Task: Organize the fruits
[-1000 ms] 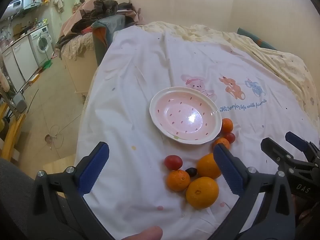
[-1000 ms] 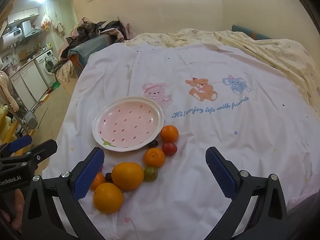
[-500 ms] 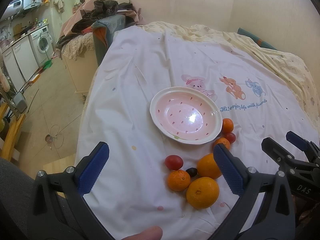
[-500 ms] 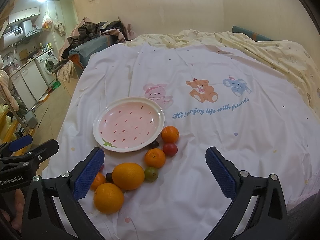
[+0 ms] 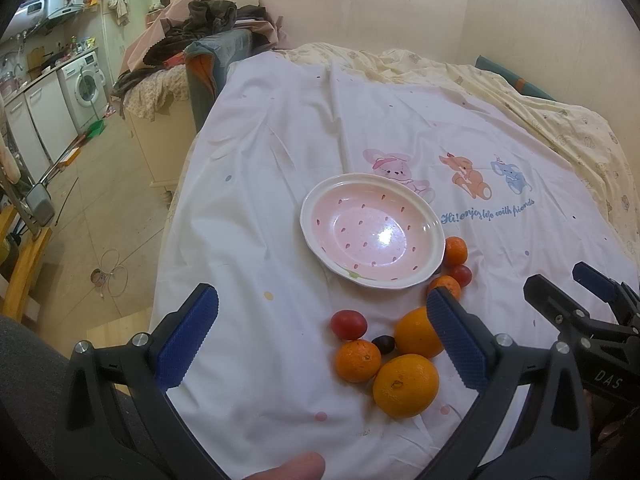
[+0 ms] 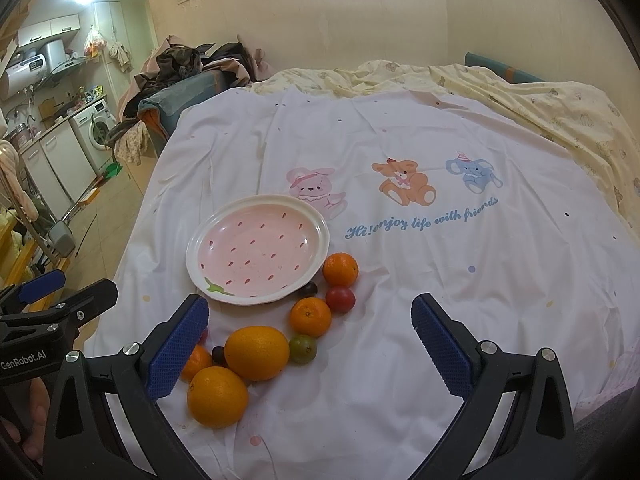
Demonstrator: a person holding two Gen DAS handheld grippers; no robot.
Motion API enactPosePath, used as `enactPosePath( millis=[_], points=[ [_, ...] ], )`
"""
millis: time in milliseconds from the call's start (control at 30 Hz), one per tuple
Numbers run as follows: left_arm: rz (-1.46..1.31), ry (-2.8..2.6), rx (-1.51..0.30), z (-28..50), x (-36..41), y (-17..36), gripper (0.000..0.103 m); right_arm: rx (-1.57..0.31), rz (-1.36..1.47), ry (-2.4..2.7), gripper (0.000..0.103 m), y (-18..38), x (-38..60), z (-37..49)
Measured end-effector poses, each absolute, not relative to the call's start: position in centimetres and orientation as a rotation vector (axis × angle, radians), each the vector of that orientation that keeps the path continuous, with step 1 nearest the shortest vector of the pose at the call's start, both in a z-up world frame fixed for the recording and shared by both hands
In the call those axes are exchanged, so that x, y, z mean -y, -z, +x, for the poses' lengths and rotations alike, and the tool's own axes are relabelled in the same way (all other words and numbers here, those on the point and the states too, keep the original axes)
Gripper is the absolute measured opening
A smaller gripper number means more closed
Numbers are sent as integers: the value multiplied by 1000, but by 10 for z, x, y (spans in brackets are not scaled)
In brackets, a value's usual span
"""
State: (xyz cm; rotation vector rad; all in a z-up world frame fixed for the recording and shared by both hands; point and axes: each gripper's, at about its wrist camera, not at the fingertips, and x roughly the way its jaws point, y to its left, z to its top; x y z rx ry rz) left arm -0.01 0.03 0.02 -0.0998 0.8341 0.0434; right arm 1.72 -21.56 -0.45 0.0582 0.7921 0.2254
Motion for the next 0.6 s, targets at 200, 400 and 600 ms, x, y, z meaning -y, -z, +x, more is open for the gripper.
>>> enactPosePath(
  millis=[200,400,600],
  points=[
    [-97,-51,-829,-1,0,-1,103,-791,57,-226,103,5,215,17],
    [-98,-54,-830,-4,-10,-1,103,-790,57,-226,103,5,215,17],
    [-98,-54,-831,-3,-10,-1,103,-790,56,-225,103,5,214,17]
  ],
)
